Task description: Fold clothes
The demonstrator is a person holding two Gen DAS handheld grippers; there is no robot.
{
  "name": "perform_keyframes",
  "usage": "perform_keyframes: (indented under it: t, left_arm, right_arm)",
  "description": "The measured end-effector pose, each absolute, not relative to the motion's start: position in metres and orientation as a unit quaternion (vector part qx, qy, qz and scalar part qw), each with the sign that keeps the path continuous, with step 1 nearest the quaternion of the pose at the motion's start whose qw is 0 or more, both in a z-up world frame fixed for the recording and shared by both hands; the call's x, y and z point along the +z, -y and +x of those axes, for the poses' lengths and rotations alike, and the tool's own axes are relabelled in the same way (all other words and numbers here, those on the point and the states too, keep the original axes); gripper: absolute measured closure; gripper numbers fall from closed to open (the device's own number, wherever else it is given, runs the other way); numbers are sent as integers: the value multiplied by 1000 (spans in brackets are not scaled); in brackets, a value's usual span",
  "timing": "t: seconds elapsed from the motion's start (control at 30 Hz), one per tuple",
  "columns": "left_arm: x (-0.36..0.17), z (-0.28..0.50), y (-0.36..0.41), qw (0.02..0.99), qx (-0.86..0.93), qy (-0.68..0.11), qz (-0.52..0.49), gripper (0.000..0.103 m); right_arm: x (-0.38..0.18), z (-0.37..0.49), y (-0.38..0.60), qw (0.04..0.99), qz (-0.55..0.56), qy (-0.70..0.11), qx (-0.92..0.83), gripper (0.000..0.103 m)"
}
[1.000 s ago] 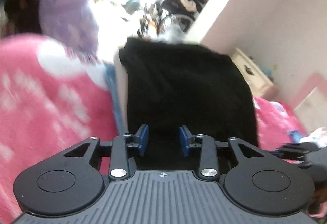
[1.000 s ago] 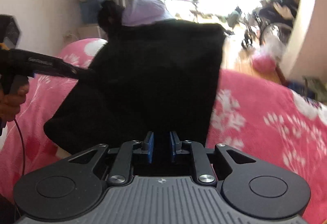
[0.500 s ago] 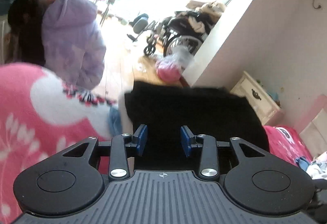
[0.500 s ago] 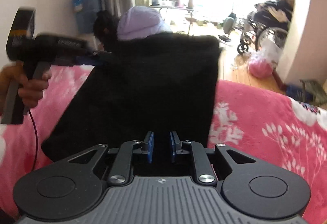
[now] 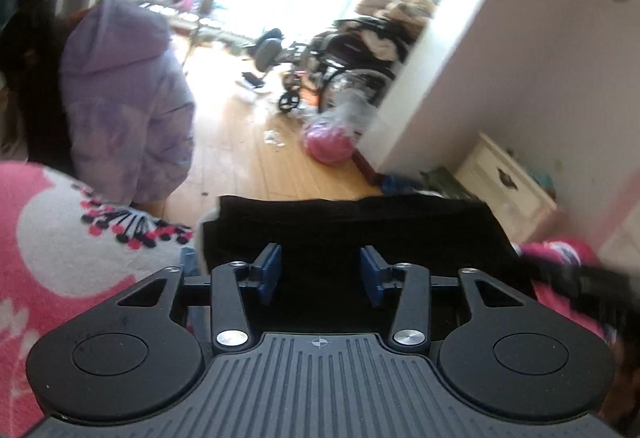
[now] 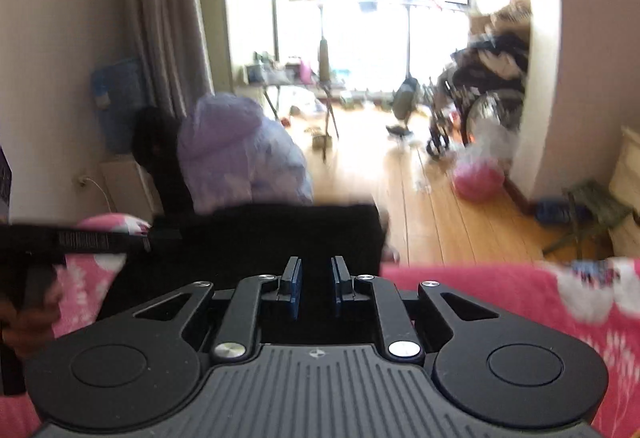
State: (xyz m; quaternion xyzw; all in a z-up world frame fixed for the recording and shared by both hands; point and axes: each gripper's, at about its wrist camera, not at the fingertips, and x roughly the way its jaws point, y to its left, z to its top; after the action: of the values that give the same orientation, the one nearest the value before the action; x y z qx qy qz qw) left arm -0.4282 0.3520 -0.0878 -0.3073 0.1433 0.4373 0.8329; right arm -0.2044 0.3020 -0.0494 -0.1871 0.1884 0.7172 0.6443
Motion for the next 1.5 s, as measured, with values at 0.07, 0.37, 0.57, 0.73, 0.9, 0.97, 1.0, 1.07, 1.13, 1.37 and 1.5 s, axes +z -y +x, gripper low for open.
perform_keyframes:
  t: [0.07,0.37,0.57,0.73,0.9,0.97,1.0,1.07,1.13,1.37,1.5]
  left_arm:
    - [-90,-420,-353,831,448,-155,-290,59]
    - [-86,-413,-359,827,471,-152,-269,58]
    - [-74,-407,-358,844,449,-163,-243,51]
    - [-80,-409,-381,797,515,-177,-262,51]
    - [-58,-430,-352,808,501,-181,-250,50]
    - [-54,-434,-330,824,471,-193,-247,50]
    - [-57,-434,-318,831,454,-201,-250,49]
    - [-67,-433,-296,839,425,-218,-260,49]
    - [-85,-428,-284,830,428,-244,-261,49]
    - [-69,-442,-260,831,438,-225,-259,49]
    - [-72,-431,-225,846,390,-249,-264,49]
  right_arm:
    - [-50,-207,-321,642,-197,-182,718,88]
    - [-47,-164,-363,702,-155,-210,662,86]
    - [-41,-177,-332,634,-170,-244,714,86]
    - [-60,-165,-354,686,-198,-261,650,85]
    - [-36,-153,-311,669,-171,-272,671,83]
    - [-40,-165,-296,638,-187,-279,693,83]
    - [-46,-171,-292,622,-196,-285,702,83]
    - [-61,-179,-287,602,-220,-298,707,84]
    - [-76,-176,-290,625,-232,-302,682,85]
    - [-36,-169,-256,668,-163,-293,665,82]
    - [-50,-200,-231,617,-187,-312,698,81]
